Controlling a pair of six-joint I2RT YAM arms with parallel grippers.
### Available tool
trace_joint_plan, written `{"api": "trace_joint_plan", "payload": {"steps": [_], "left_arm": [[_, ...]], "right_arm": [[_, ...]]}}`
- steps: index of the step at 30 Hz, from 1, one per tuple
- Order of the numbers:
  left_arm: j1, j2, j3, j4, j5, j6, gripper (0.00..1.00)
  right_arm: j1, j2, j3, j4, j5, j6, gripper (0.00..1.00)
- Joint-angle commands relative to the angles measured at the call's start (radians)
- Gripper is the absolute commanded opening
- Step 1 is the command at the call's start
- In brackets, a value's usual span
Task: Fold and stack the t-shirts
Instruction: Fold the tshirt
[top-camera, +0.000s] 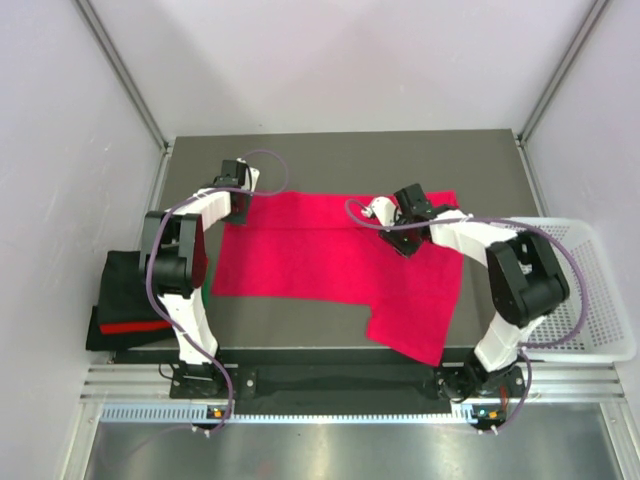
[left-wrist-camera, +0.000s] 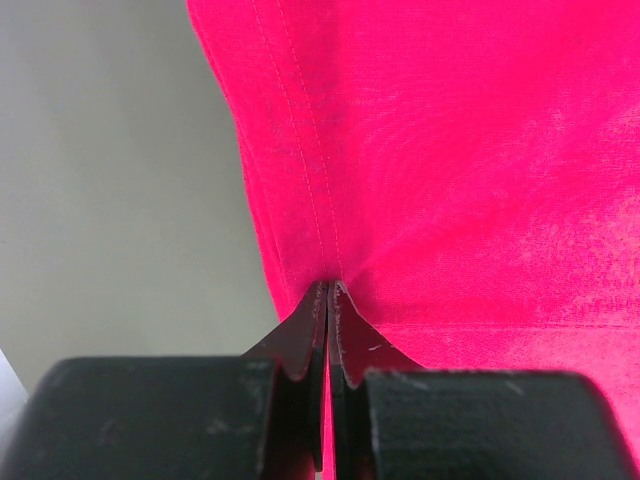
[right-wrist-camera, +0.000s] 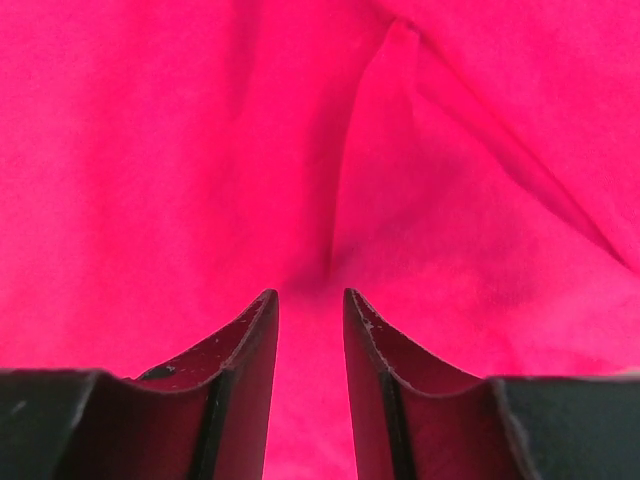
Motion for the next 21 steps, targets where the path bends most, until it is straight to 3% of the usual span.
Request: {"api": "trace_joint_plan", "payload": {"steps": [1,21], "left_arm": [[0.007,-0.026,0.008,0.005,-0.020,0.002,0.02],[0.007,-0.027,0.005,0.005,-0.005,-0.007,0.02]], "right_arm": [[0.009,0.062,0.100,0.040,0.037,-0.006,0.33],[0.011,0.134,0.126,0.032,0.068,-0.004,0.31]]}}
